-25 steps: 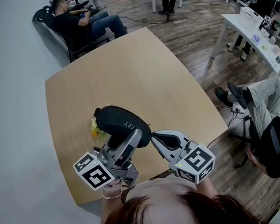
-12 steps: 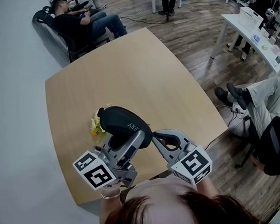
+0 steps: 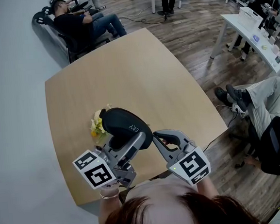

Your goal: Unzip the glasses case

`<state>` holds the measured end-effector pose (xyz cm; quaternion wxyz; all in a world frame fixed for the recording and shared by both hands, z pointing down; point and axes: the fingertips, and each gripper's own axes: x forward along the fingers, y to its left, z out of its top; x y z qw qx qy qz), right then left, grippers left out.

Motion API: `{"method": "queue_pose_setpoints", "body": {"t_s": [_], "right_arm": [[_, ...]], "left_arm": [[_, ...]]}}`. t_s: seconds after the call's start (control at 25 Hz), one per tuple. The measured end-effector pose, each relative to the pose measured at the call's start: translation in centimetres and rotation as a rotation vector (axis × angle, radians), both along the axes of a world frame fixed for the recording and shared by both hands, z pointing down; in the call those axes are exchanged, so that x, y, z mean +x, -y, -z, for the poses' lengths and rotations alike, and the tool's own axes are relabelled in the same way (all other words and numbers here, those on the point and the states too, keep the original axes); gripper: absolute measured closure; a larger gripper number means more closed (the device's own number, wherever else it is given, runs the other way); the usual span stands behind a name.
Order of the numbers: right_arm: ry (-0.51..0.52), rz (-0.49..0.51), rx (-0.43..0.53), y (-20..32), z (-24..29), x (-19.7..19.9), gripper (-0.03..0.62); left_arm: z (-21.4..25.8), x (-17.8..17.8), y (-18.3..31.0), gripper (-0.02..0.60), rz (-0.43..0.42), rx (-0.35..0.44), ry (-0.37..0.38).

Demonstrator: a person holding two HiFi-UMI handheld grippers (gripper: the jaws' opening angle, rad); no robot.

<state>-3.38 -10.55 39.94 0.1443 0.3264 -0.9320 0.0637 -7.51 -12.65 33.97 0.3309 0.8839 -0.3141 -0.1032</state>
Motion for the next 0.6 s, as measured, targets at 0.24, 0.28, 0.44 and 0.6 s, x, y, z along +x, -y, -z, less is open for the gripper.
{"method": "queue_pose_setpoints", "body": {"t_s": [0.24, 0.28, 0.44, 0.6], "right_arm": [[-0.047, 0.002, 0.023, 0.1, -0.3, 0.2, 0.576], [-0.057, 0.003, 0.028, 0.1, -0.5, 0.1, 0.576], [-0.085, 0.007, 0.042, 0.1, -0.7, 0.2, 0.576], [-0.108, 0.01, 0.05, 0.0, -0.9, 0.6, 0.576]], "left_arm": [[-0.4, 0.2, -0.1, 0.35, -0.015, -0.014, 0.031], [-0.6, 0.1, -0.1, 0.351, -0.02, -0.016, 0.037], [-0.9, 0.3, -0.2, 0.353, -0.042, -0.026, 0.06], [-1.2, 0.9, -0.3, 0.354, -0.064, -0.042, 0.086]]}}
